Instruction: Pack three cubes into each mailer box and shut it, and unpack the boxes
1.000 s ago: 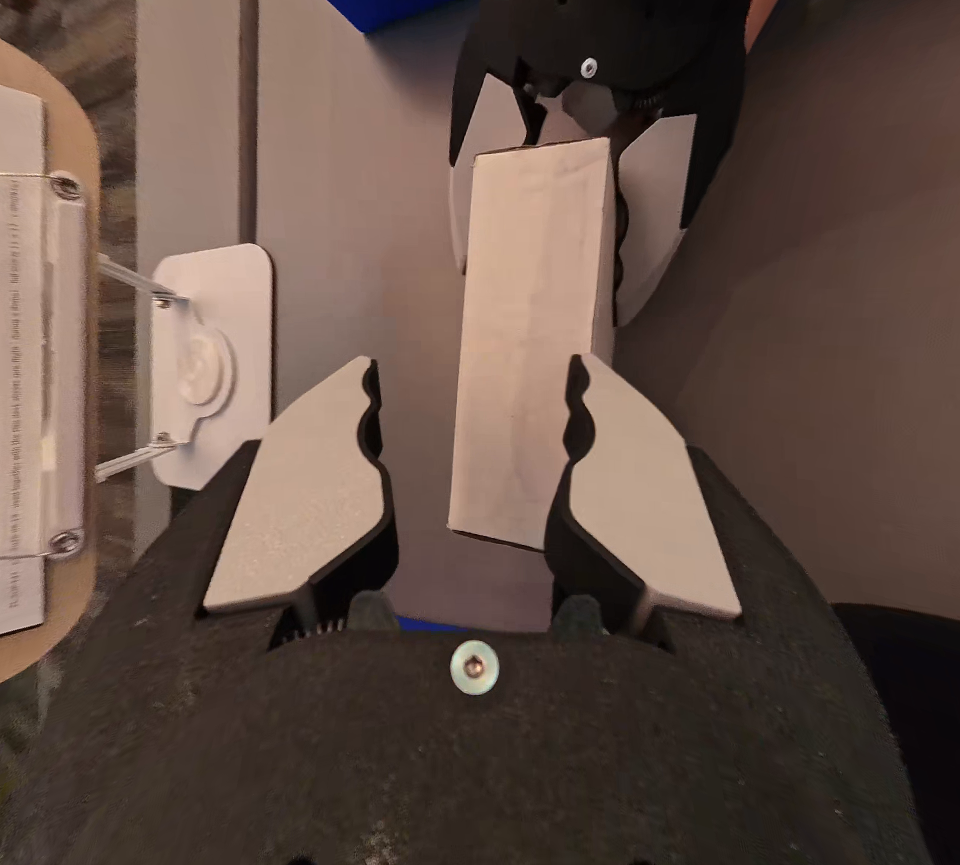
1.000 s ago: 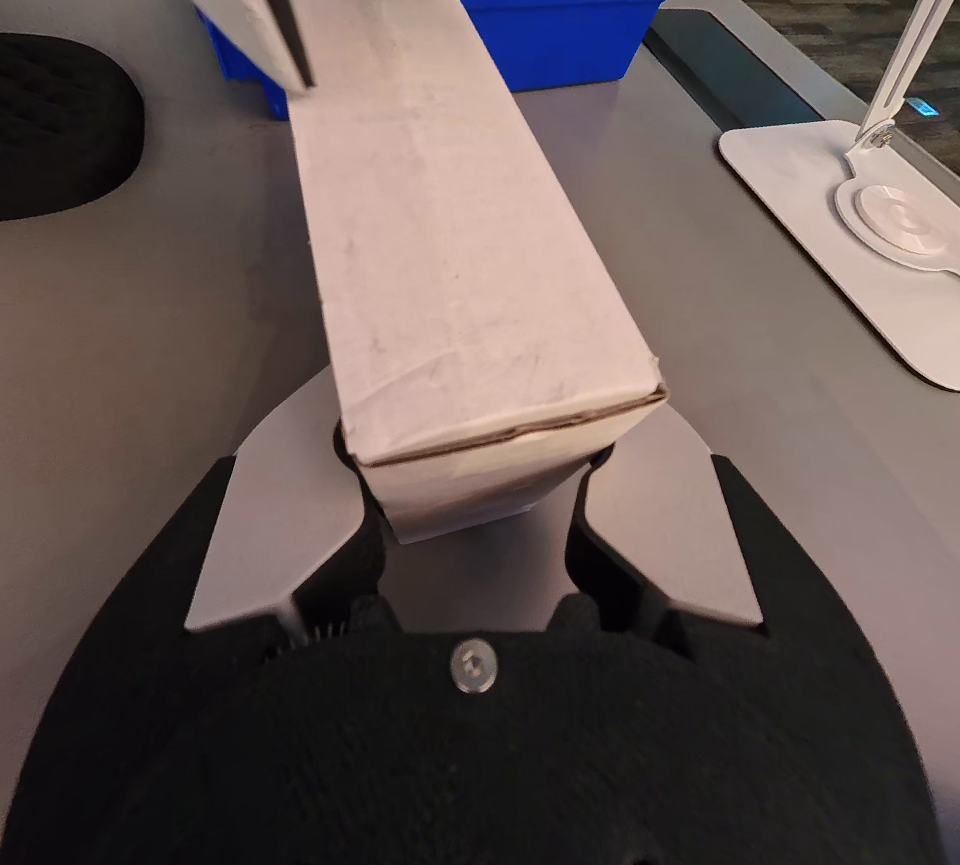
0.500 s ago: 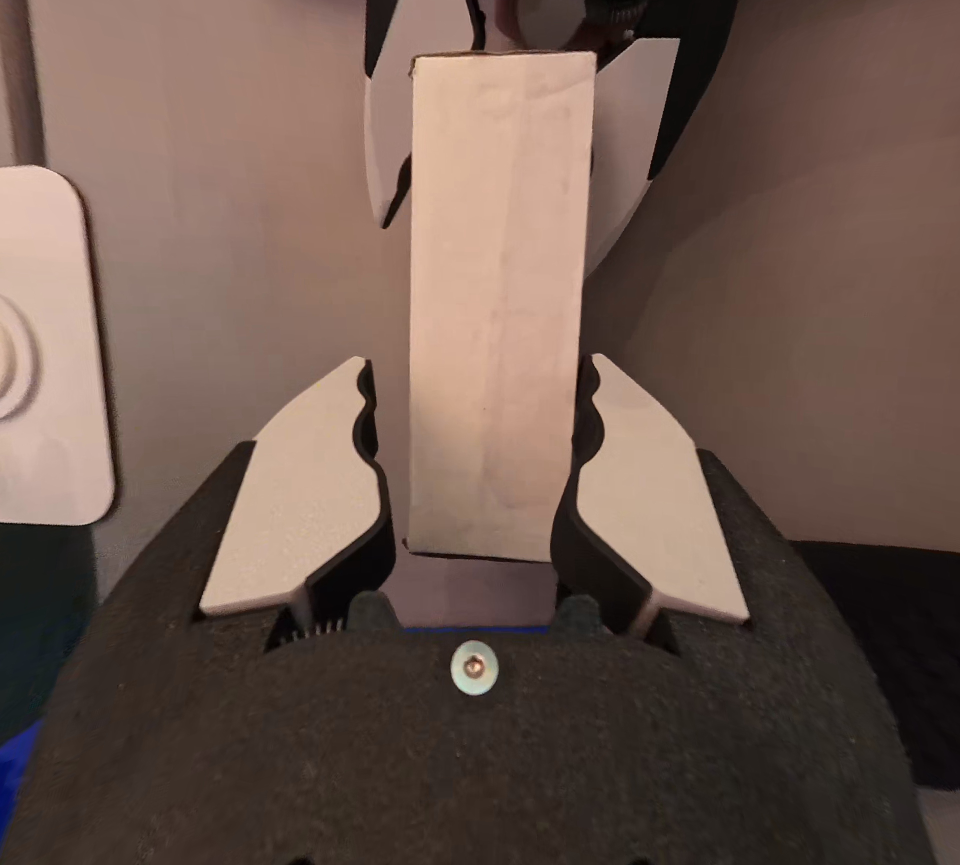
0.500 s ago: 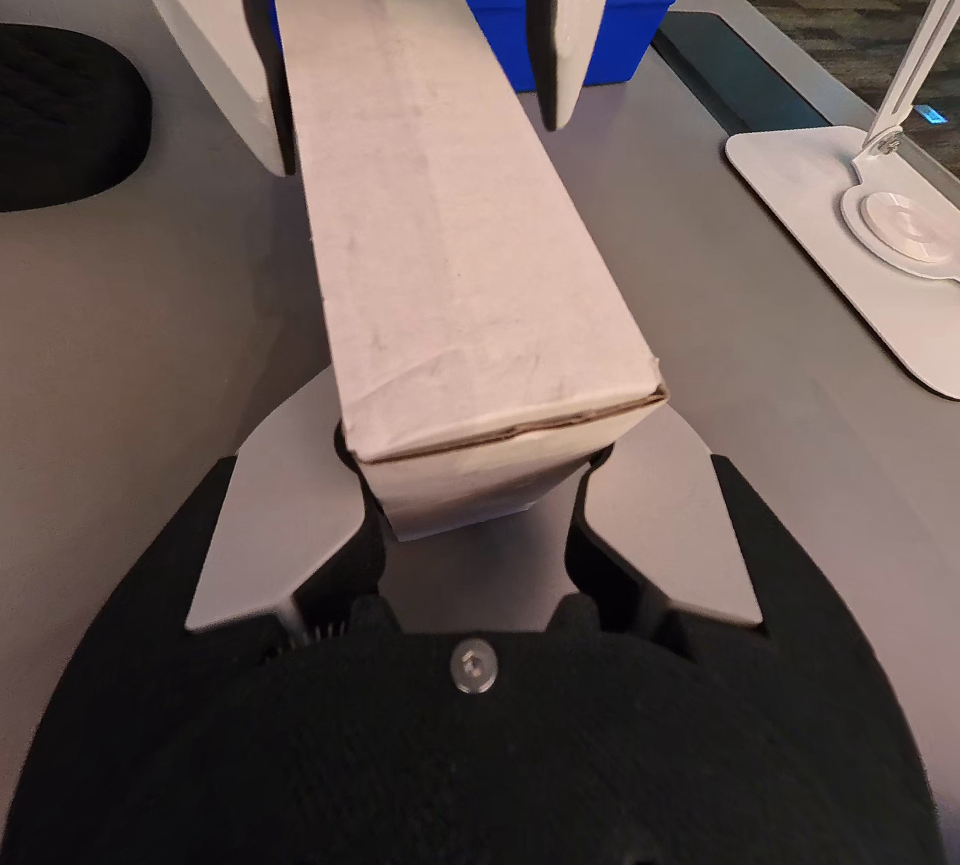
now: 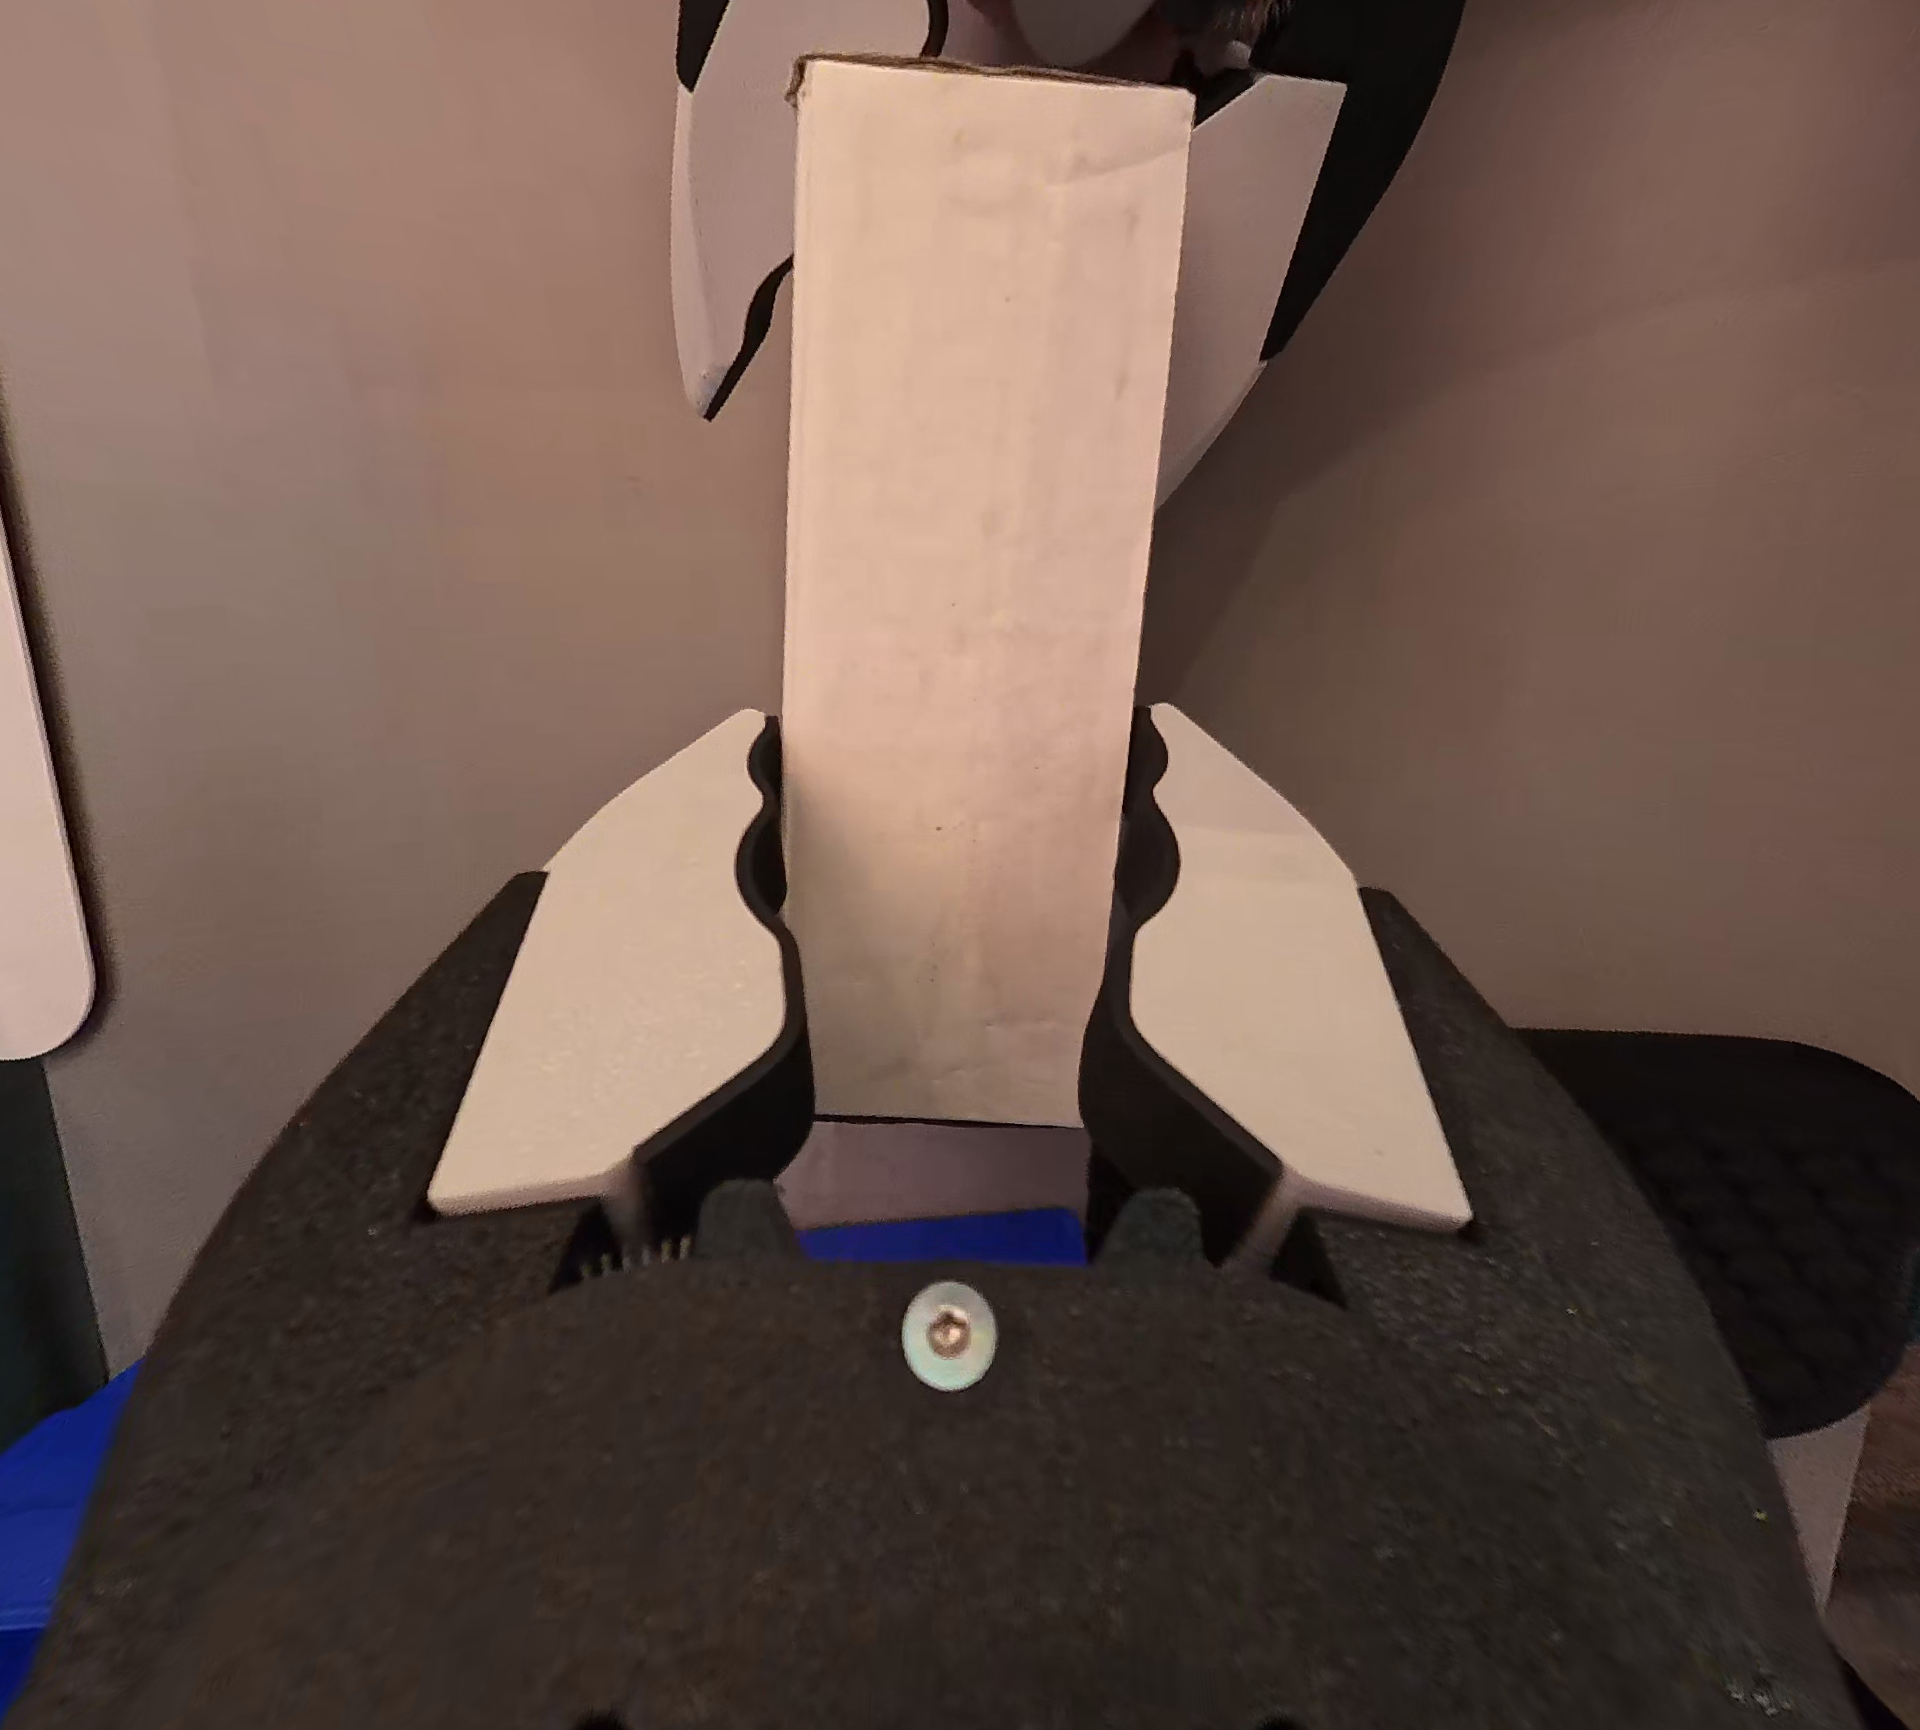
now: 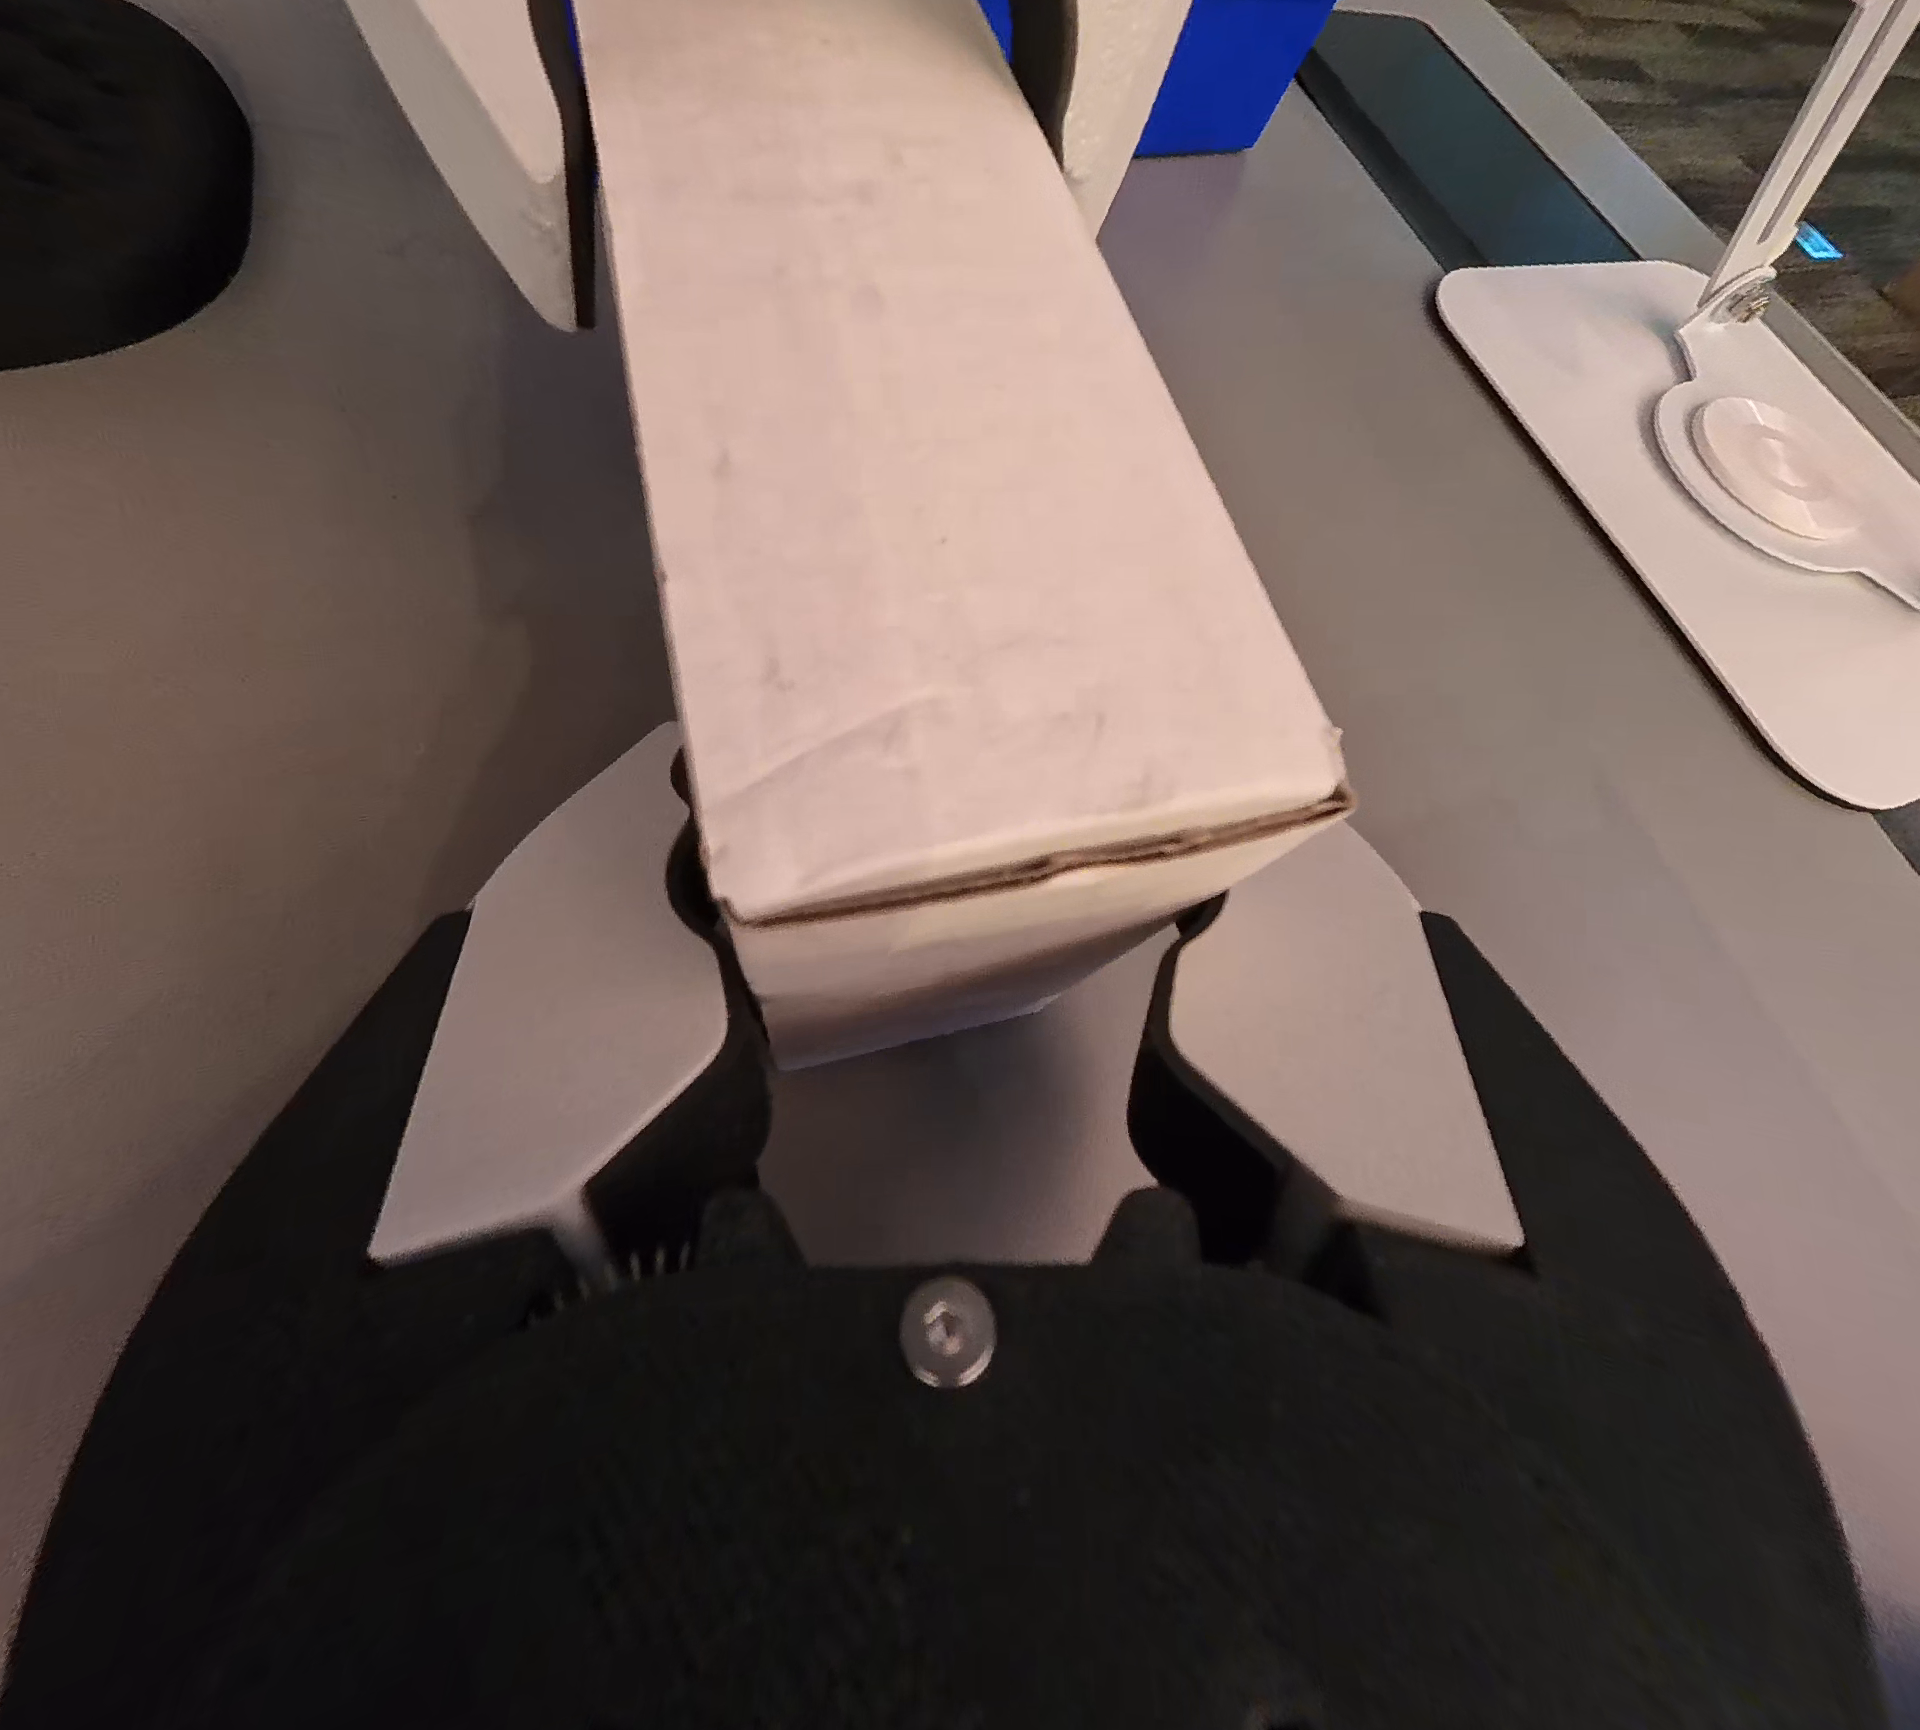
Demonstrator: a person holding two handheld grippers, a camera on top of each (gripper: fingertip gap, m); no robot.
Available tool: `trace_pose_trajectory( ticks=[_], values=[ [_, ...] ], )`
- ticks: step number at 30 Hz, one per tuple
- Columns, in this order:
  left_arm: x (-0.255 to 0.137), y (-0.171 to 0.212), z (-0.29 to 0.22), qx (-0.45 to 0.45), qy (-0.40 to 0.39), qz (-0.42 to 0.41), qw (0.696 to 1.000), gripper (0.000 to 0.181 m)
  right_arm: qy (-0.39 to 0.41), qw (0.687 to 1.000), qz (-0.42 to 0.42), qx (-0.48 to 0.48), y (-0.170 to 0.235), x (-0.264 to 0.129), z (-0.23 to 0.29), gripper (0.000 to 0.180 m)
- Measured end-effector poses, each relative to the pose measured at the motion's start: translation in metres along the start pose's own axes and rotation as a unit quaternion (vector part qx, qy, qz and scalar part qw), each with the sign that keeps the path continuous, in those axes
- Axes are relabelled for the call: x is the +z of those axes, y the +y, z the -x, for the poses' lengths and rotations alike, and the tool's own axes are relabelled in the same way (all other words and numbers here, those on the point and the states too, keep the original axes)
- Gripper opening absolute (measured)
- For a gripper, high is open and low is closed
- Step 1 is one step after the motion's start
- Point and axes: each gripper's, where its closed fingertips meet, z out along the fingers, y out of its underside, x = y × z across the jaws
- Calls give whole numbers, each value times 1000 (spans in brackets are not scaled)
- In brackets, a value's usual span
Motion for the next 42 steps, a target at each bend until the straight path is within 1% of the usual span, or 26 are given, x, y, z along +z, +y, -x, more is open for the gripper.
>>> trace_pose_trajectory(
  ticks=[5, 15, 28, 42],
  values=[
    [-2, 0, -4, -6, 18, 15, 1000, 62, 7, 1000, 7, -8, 0, -1, 0, 89],
    [-7, 0, -9, -15, 34, -8, 999, 61, 19, 999, 5, -30, -5, -3, 1, 88],
    [-10, 3, -12, -9, 52, 29, 998, 61, 22, 998, -2, -53, -9, -5, 4, 87],
    [-12, 2, -15, -26, 83, 5, 996, 61, 10, 998, -17, -56, -11, -7, 7, 87]
  ],
)
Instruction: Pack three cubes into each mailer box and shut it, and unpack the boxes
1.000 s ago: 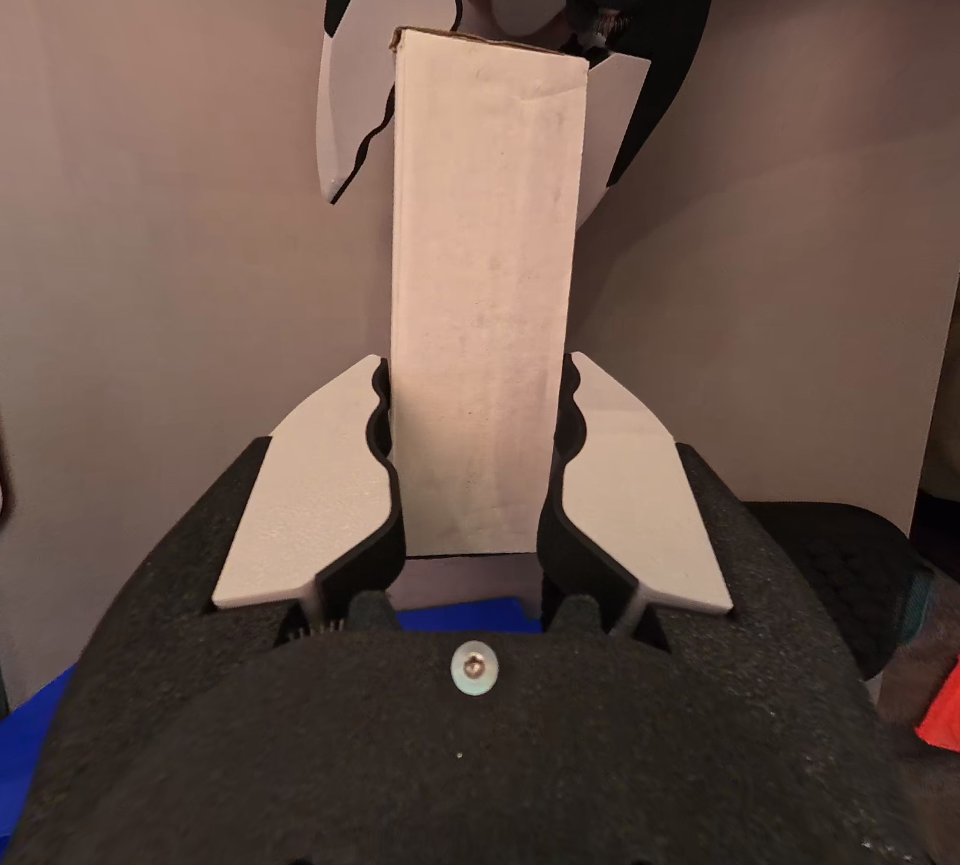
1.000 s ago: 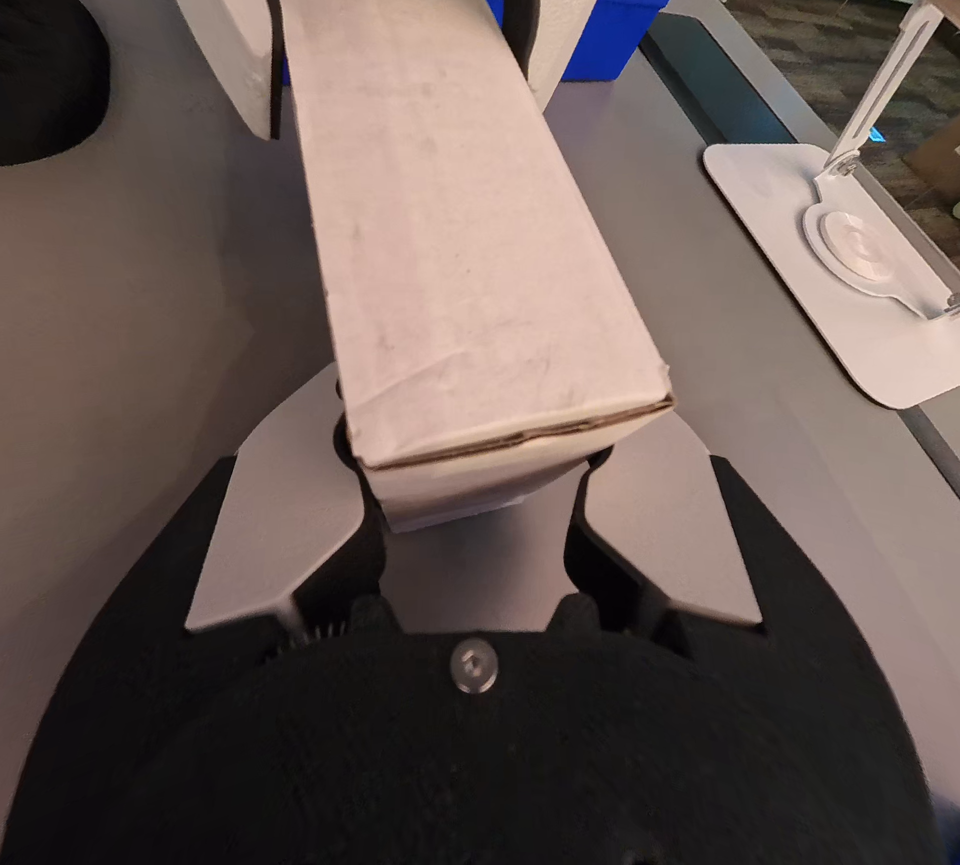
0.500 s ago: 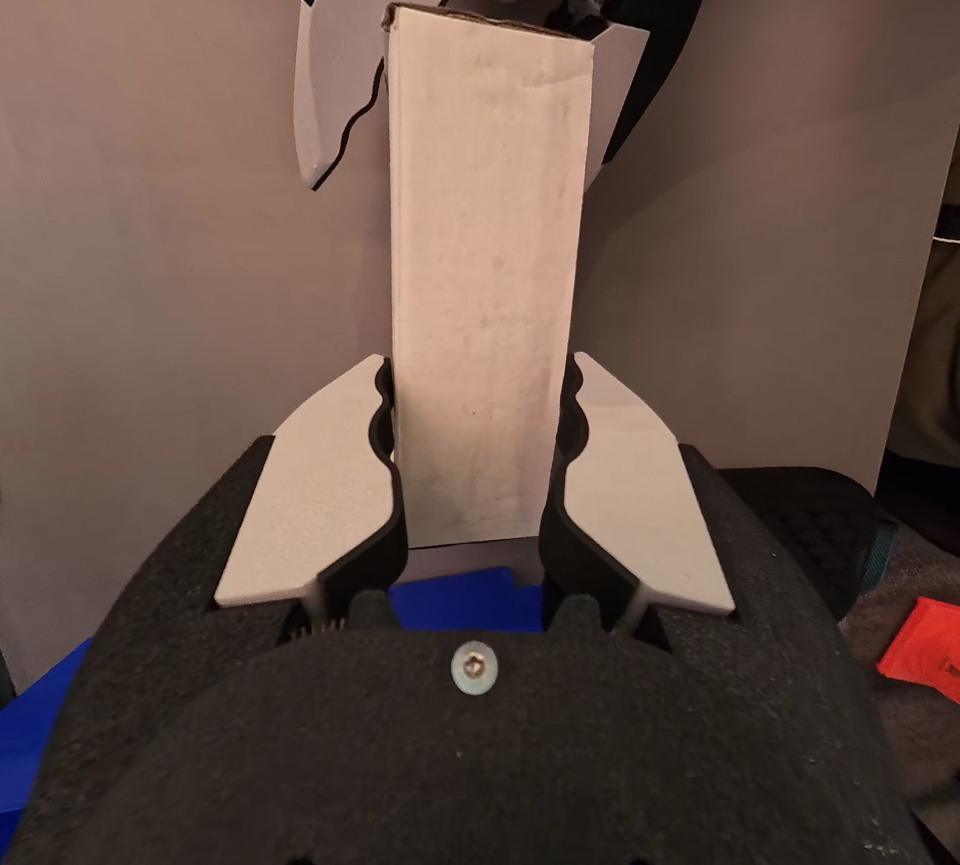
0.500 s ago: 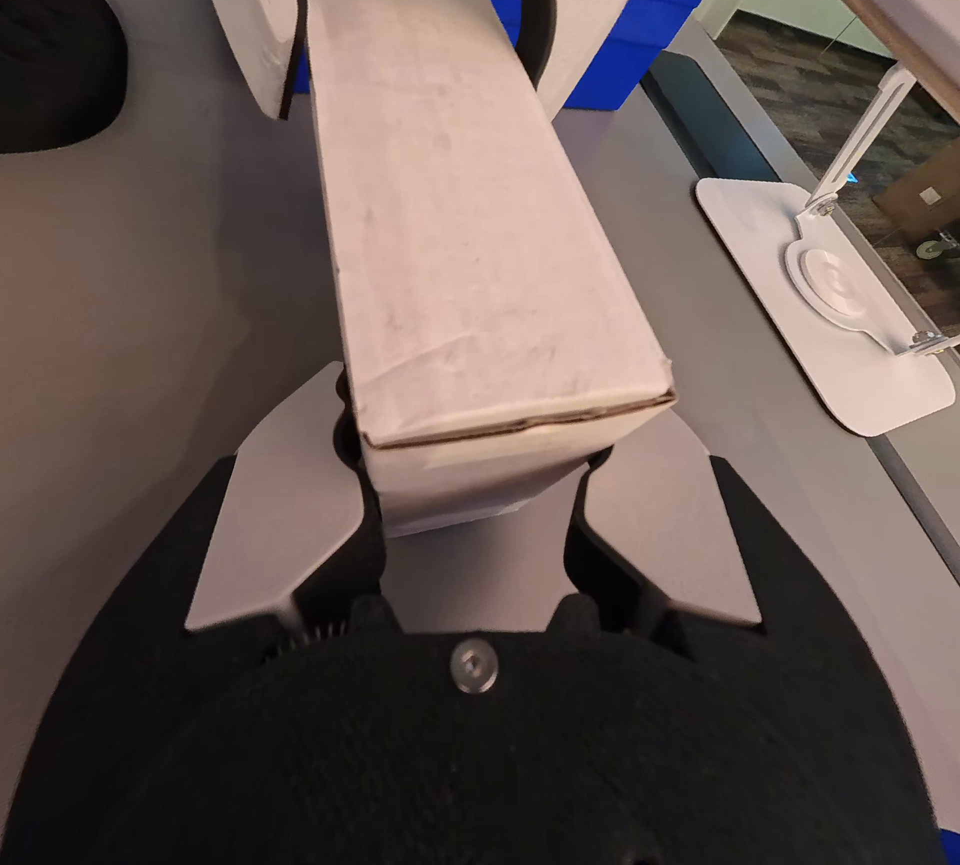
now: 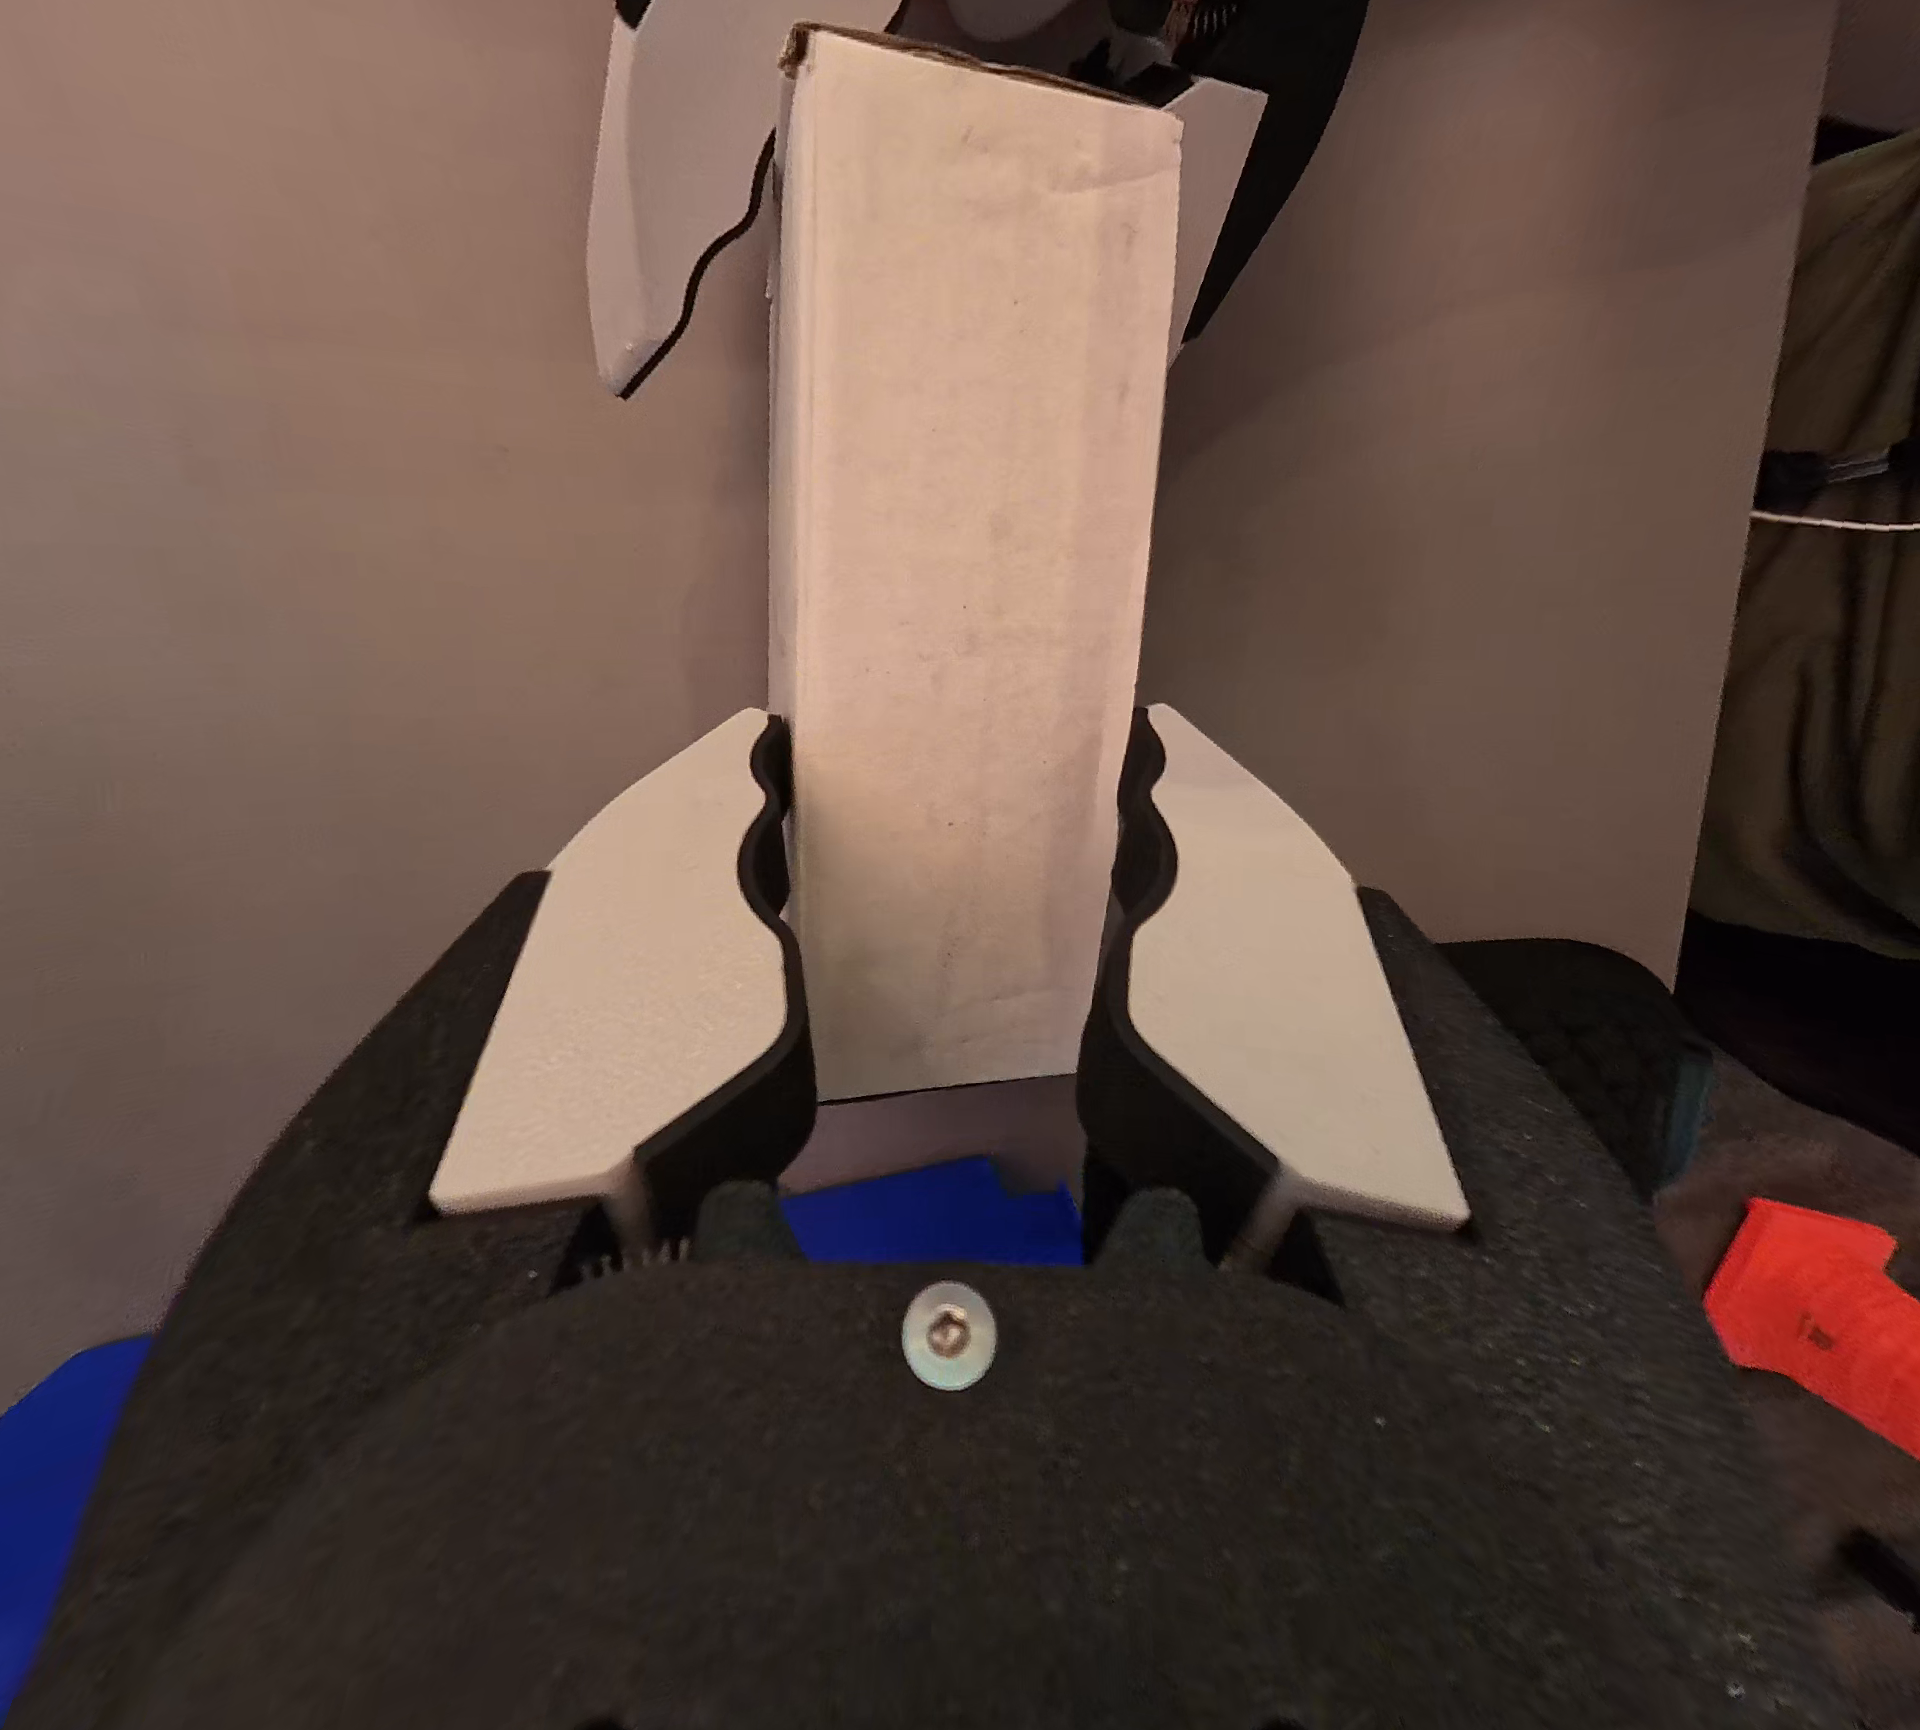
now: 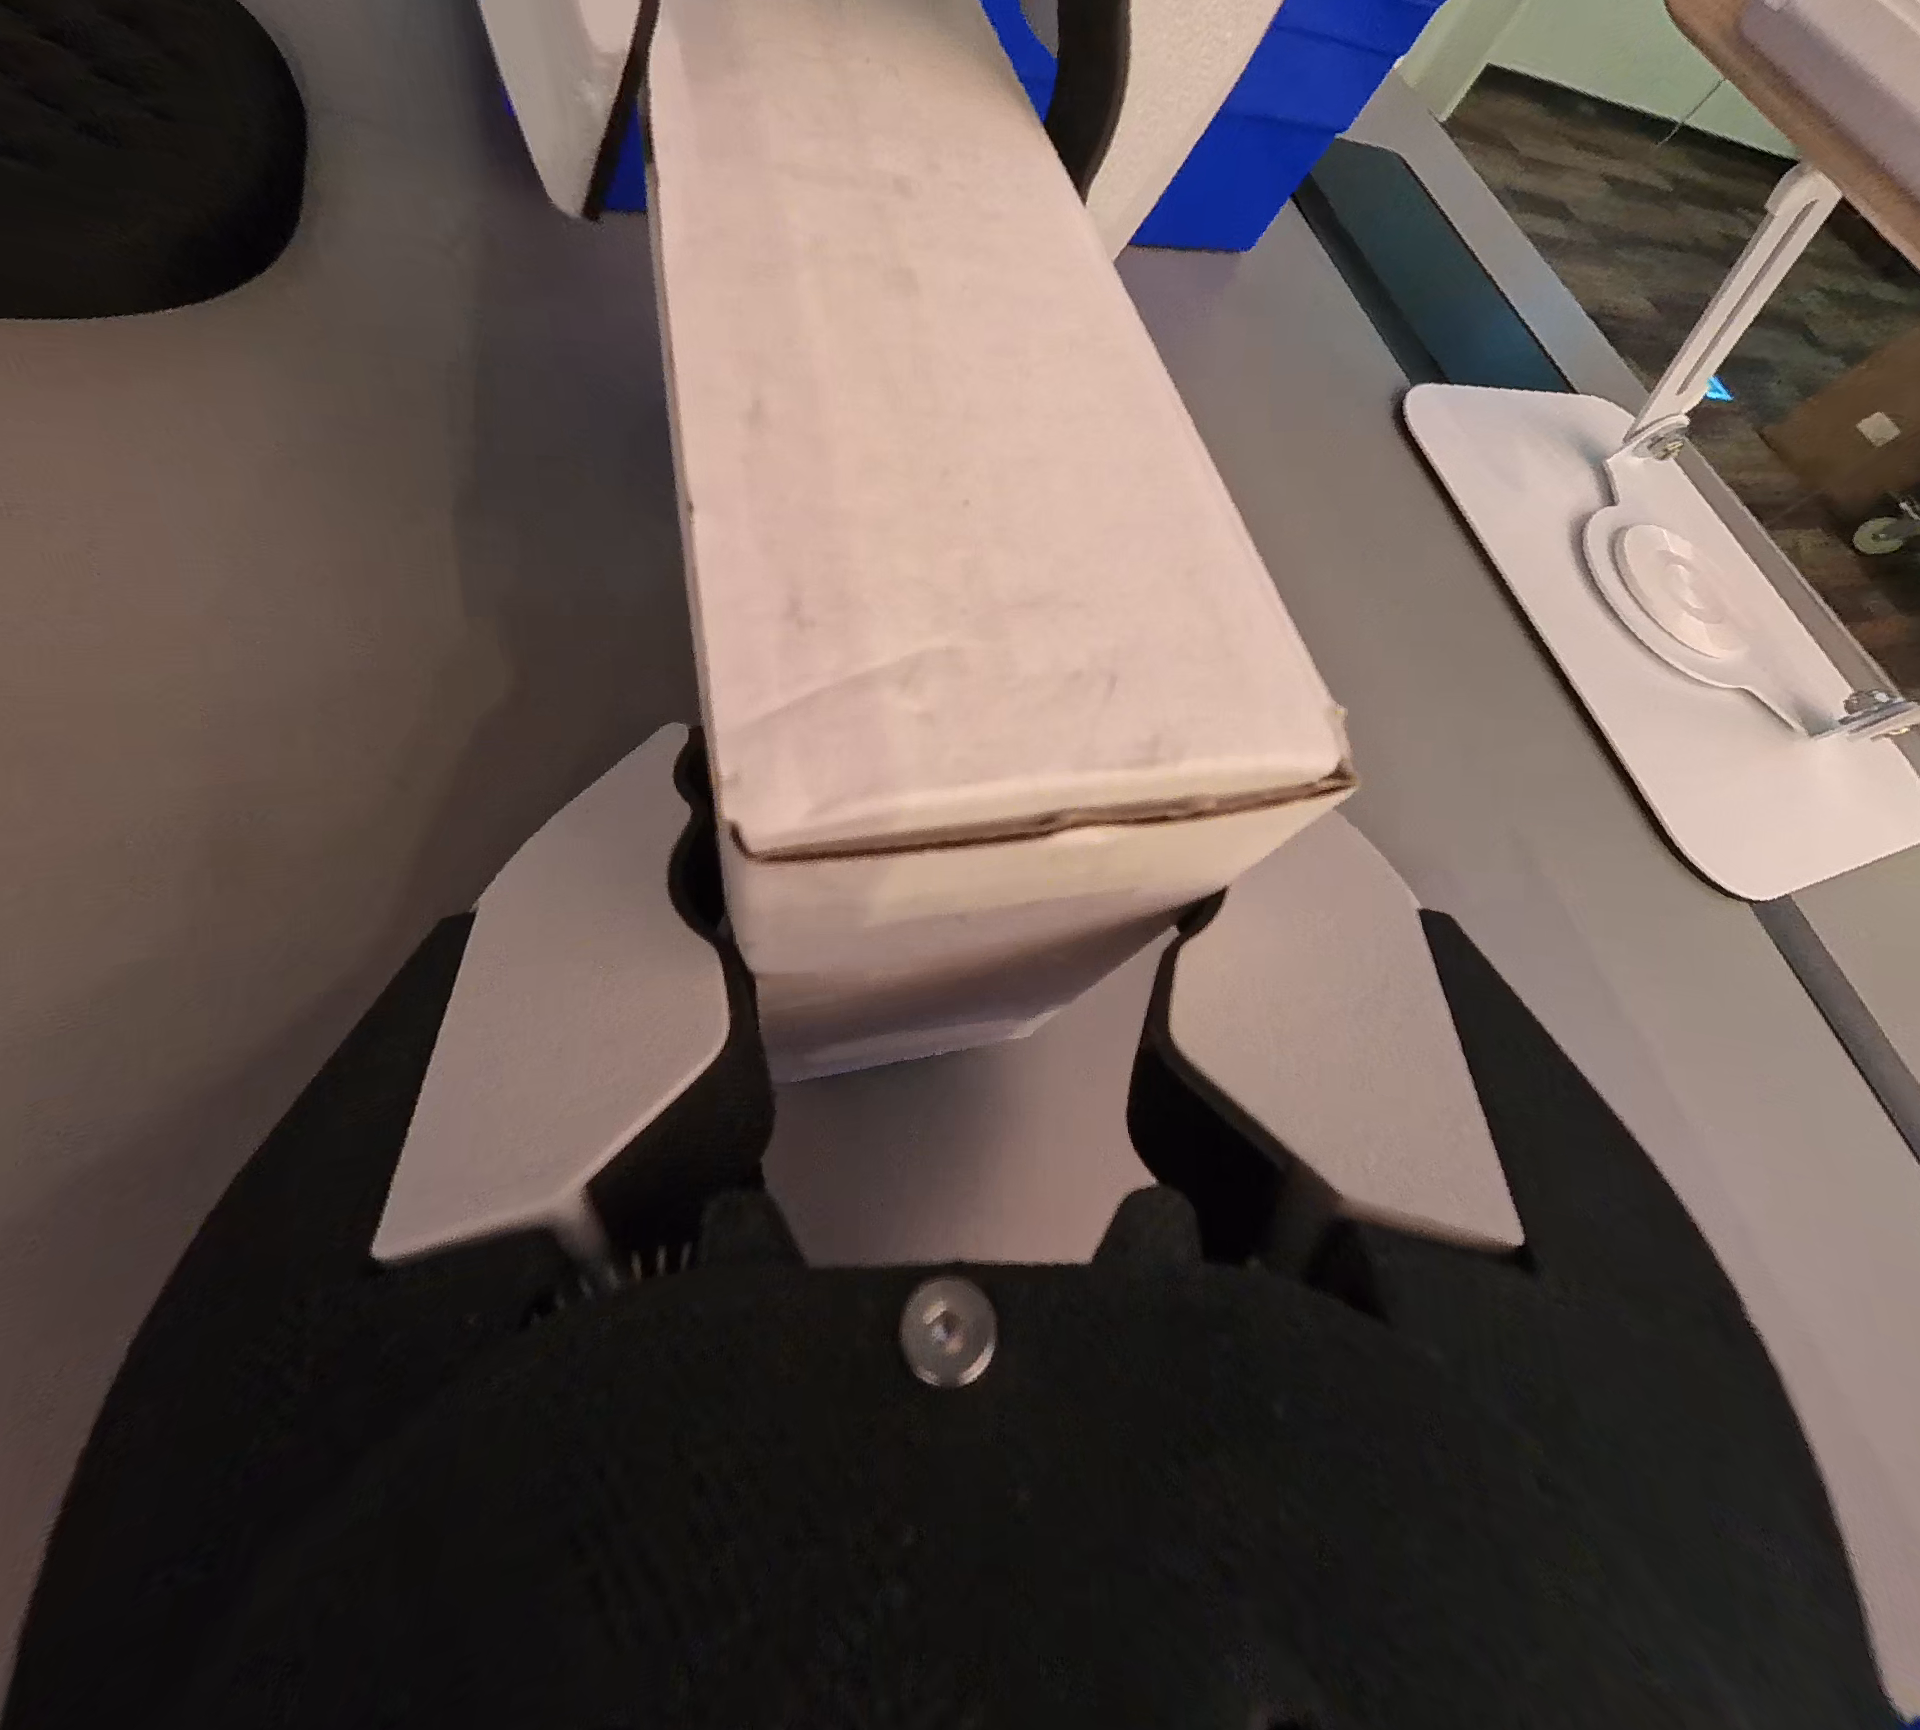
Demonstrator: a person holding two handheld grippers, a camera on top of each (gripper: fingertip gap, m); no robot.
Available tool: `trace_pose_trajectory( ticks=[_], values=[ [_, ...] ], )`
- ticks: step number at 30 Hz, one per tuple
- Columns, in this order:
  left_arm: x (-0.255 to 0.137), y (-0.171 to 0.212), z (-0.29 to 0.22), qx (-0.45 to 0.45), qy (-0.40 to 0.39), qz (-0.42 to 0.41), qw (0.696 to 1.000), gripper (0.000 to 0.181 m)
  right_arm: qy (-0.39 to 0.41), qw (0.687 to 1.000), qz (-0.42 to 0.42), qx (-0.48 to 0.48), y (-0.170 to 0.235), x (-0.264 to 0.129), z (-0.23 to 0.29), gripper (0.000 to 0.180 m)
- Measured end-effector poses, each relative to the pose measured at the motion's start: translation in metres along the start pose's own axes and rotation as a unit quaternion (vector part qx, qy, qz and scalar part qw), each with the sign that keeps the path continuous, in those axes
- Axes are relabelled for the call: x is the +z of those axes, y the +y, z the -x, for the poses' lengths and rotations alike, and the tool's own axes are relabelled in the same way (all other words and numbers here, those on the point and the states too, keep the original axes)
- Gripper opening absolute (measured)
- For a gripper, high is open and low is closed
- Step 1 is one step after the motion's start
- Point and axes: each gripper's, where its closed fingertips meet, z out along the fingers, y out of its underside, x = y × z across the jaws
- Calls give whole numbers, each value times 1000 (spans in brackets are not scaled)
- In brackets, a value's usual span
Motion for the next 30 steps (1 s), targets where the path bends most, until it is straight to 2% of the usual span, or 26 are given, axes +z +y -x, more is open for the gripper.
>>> trace_pose_trajectory(
  ticks=[7, 14, 17, 20, 30],
  values=[
    [0, -4, 2, -1, -18, -8, 1000, 61, -20, 998, 15, 54, 4, 1, 2, 88],
    [-31, -32, 7, 55, -167, -95, 980, 53, -39, 991, 46, 121, 5, 3, 8, 87],
    [-30, -29, 3, 73, -203, -69, 974, 59, -39, 987, 51, 144, 5, 4, 9, 87],
    [-30, -30, 9, 110, -272, -56, 954, 52, -41, 986, 54, 154, 5, 3, 10, 87],
    [-29, -29, 9, 156, -342, -32, 926, 44, -40, 983, 57, 168, 6, 2, 9, 87]
  ],
)
